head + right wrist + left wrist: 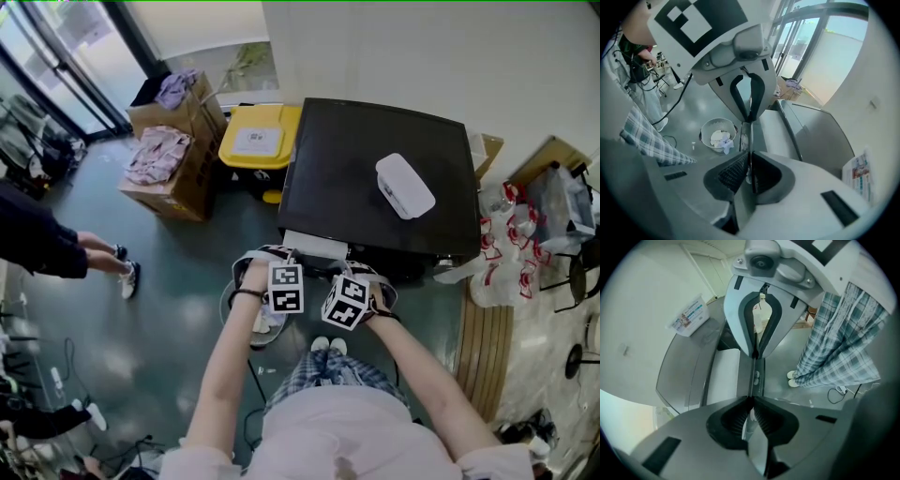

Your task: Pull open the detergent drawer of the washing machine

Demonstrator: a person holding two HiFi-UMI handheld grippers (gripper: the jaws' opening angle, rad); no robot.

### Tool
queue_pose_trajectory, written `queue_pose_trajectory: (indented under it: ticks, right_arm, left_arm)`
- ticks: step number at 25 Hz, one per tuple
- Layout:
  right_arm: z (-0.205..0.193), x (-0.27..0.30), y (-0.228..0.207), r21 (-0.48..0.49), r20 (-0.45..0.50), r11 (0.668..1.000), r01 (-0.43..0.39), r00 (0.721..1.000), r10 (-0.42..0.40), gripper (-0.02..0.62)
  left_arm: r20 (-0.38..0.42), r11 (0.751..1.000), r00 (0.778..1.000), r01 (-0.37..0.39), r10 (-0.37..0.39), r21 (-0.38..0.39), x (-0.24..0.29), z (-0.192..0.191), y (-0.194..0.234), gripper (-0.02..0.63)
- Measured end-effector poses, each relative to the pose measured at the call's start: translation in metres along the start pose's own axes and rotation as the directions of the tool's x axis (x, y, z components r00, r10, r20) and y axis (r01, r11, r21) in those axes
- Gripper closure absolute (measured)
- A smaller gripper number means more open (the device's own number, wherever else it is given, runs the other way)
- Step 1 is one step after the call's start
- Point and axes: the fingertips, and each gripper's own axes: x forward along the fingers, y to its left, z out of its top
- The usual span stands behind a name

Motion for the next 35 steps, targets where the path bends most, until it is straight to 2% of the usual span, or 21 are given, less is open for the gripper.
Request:
queue_pose_trajectory:
  ticks: [7, 14, 35]
  right_arm:
    - [-0.004, -0.006, 0.033, 0.019, 0.014, 0.998, -0.061, 0.998, 0.061, 0.545]
    - [-0.008, -0.012, 0.057, 0.016, 0.017, 0.996, -0.088, 0.996, 0.087, 0.546]
    - [-0.003, -0.031, 0.115, 0.007, 0.034, 0.982, -0.191, 0.981, 0.19, 0.549]
  left_arm:
    - [-0.005, 1.0, 1.0, 0.026, -0.026, -0.012, -0.005, 0.002, -0.033, 0.545]
    - [0.031, 0.999, 0.999, 0.028, -0.026, -0.046, -0.011, 0.005, -0.057, 0.545]
    - [0.046, 0.993, 0.993, 0.112, -0.11, -0.041, -0.03, 0.004, -0.113, 0.546]
